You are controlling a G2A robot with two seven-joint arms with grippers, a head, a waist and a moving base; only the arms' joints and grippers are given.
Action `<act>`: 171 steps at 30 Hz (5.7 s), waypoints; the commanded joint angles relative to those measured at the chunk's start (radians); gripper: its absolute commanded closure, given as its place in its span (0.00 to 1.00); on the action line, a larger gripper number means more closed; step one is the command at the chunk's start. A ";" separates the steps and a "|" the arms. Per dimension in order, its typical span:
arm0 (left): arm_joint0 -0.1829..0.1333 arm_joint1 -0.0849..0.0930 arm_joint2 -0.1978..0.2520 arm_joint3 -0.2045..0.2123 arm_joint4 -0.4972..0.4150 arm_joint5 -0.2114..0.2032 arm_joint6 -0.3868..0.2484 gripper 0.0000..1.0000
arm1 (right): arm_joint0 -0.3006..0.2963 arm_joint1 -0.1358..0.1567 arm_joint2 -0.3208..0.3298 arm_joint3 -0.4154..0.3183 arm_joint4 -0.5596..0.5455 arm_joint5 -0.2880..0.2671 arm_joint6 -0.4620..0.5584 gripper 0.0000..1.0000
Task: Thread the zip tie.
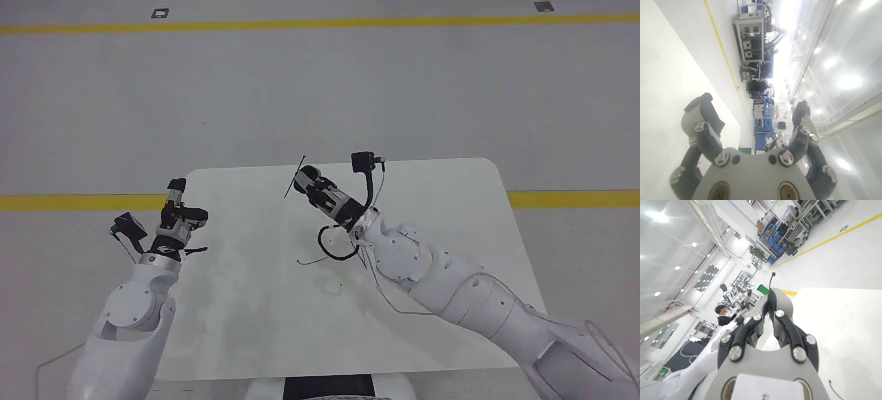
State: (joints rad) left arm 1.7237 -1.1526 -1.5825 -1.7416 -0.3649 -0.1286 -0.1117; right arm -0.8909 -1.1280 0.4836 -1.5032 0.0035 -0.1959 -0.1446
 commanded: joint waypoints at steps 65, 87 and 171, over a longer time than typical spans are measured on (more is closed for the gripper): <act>-0.021 -0.003 0.061 0.040 -0.070 -0.192 -0.359 0.00 | -0.053 -0.200 0.094 0.084 0.493 0.180 0.124 1.00; -0.052 0.000 0.090 0.067 -0.074 -0.198 -0.426 0.20 | -0.093 -0.221 0.097 0.057 0.405 0.309 0.173 1.00; -0.117 0.089 -0.173 0.311 -0.364 0.021 -1.163 1.00 | -0.077 -0.286 0.319 0.258 0.576 0.227 0.938 0.00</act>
State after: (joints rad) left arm 1.6146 -1.0650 -1.7592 -1.4411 -0.7276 -0.1162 -1.2481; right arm -0.9831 -1.4061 0.8115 -1.2762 0.5316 0.0361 0.7648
